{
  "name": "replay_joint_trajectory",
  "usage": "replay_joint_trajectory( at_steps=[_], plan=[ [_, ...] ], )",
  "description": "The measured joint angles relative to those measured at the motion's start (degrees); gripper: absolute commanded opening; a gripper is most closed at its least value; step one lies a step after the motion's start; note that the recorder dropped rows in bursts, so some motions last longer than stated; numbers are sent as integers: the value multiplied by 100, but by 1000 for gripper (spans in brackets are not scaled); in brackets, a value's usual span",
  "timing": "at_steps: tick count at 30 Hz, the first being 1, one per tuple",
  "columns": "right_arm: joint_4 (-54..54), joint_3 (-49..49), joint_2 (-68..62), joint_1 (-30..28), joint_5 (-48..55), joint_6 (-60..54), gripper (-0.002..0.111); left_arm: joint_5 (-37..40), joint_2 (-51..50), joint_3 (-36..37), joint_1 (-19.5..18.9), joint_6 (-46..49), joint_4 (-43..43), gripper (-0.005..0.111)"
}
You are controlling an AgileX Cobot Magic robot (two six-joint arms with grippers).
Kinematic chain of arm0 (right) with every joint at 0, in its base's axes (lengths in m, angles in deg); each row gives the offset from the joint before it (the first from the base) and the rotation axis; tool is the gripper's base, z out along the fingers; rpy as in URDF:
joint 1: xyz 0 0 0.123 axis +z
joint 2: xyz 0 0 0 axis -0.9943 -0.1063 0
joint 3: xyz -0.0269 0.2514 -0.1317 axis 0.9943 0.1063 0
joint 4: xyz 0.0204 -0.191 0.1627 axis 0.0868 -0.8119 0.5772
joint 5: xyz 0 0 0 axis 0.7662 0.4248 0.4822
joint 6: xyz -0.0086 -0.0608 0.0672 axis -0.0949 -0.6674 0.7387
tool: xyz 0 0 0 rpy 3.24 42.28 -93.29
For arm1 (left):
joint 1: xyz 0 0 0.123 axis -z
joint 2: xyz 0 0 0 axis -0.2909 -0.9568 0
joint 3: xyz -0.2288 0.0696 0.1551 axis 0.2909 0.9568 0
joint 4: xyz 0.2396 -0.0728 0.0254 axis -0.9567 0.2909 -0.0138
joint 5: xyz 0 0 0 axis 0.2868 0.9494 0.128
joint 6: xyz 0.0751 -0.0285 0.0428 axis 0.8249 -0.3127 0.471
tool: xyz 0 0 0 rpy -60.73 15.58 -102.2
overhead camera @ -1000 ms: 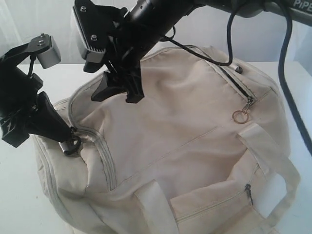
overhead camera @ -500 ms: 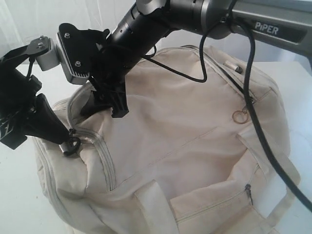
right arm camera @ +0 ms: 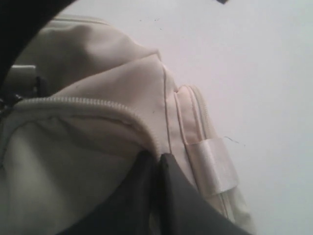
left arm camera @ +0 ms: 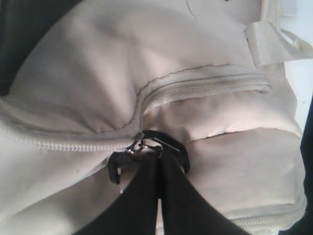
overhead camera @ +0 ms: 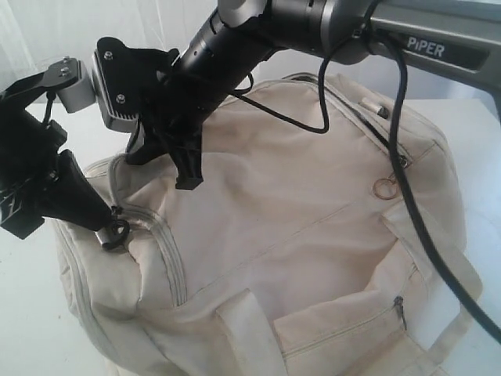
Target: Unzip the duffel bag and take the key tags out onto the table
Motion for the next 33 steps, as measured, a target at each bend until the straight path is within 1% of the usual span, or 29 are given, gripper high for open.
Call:
replay_joint_trajectory(
  at_steps=[4, 6, 14, 19, 25, 33],
  plan=[
    [-300, 0, -5, 0, -449, 978, 0, -48, 0, 0, 0, -25, 34, 0],
    [-449, 0, -14, 0, -690, 1291, 0, -7, 0, 0, 0, -39, 82, 0],
    [-573, 0, -14, -41, -1150, 1882, 0, 163, 9, 0, 0, -124, 388, 0],
    [-515, 0, -14, -146, -1422, 2256, 0, 237, 9, 178, 0, -124, 641, 0],
    [-455, 0, -14, -359, -1469, 2557, 0, 386, 9, 397, 0, -63, 1177, 0],
    [-406, 0, -14, -434, -1297, 2889, 0, 394, 9, 809, 0, 0, 1811, 0]
  ],
)
